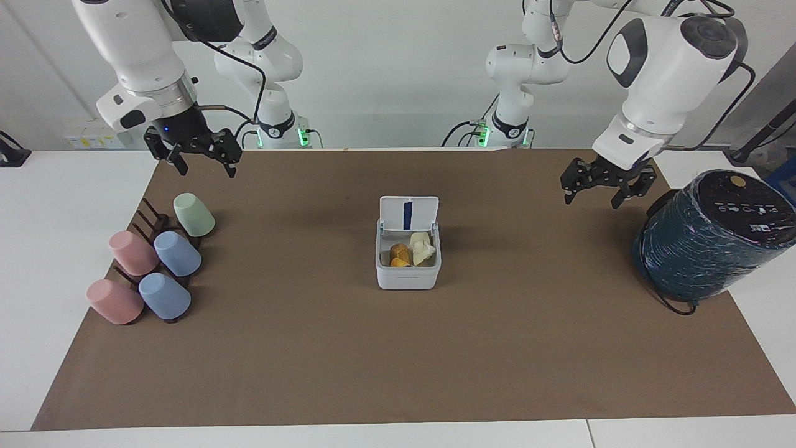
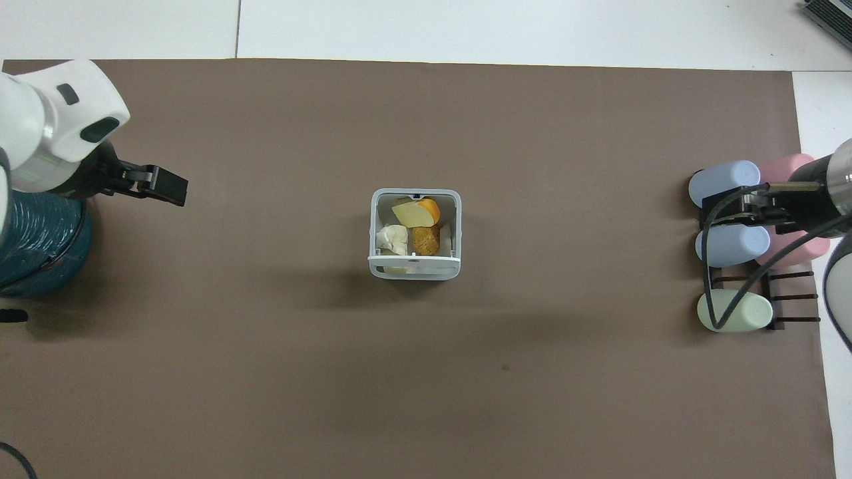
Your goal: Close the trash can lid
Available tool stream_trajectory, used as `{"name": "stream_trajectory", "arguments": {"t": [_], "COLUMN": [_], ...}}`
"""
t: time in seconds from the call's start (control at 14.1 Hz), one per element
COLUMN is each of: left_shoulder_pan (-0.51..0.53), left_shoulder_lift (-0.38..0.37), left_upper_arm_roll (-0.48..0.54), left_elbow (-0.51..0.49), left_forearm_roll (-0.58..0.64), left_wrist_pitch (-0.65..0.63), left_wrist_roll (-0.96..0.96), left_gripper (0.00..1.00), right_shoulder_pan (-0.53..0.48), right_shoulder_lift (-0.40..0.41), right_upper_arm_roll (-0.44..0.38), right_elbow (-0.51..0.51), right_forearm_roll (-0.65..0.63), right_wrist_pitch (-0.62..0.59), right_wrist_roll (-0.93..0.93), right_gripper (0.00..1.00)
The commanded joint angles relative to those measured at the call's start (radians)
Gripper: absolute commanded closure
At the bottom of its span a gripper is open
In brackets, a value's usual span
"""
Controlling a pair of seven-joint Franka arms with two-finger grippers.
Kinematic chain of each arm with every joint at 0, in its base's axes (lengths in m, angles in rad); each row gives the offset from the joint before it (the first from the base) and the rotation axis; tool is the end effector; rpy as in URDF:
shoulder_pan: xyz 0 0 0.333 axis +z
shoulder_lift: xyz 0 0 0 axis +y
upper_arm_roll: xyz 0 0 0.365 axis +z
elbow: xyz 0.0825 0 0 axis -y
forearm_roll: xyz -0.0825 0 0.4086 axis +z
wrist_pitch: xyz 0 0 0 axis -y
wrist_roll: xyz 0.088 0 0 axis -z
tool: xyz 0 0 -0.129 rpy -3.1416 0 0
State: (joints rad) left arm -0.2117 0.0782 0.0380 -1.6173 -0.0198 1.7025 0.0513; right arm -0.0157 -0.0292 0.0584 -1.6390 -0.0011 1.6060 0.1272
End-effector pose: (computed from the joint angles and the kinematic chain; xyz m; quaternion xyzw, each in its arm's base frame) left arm 0.6055 -0.1094 0.5931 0.9938 -0.1111 0.0030 0.0085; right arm 0.5703 0.0247 0.6374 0.9991 -0.0422 -0.0018 0.0016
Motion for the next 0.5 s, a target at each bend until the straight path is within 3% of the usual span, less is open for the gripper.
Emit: {"name": "stream_trajectory", "arguments": {"t": [0.0,0.28,0.42], "left_shoulder_pan": [-0.084,-0.236,-0.313], "left_shoulder_lift": [-0.124,-0.193,-0.205], "left_upper_arm_roll": [0.01,0.01,0.01], "left_elbow": [-0.223,-0.357,-0.383], "left_forearm_roll": [-0.002,-0.006,-0.009], "left_wrist_pitch": [0.115,0.161,0.192], "left_wrist_roll": [-0.109,-0.302,-0.39], "left_gripper": [0.0,0.43,0.48], "right_shoulder_pan": [-0.007,-0.007,-0.007], "right_shoulder_lift": [-0.021,-0.021,-0.021], "right_upper_arm_roll": [0.003,0.003,0.003], "right_elbow": [-0.021,-0.021,-0.021], "right_forearm_roll": [0.006,0.006,0.006], "right_wrist_pitch": [0.002,0.002,0.002], "right_wrist_roll": [-0.021,-0.021,-0.021], "right_gripper": [0.0,0.0,0.0]}}
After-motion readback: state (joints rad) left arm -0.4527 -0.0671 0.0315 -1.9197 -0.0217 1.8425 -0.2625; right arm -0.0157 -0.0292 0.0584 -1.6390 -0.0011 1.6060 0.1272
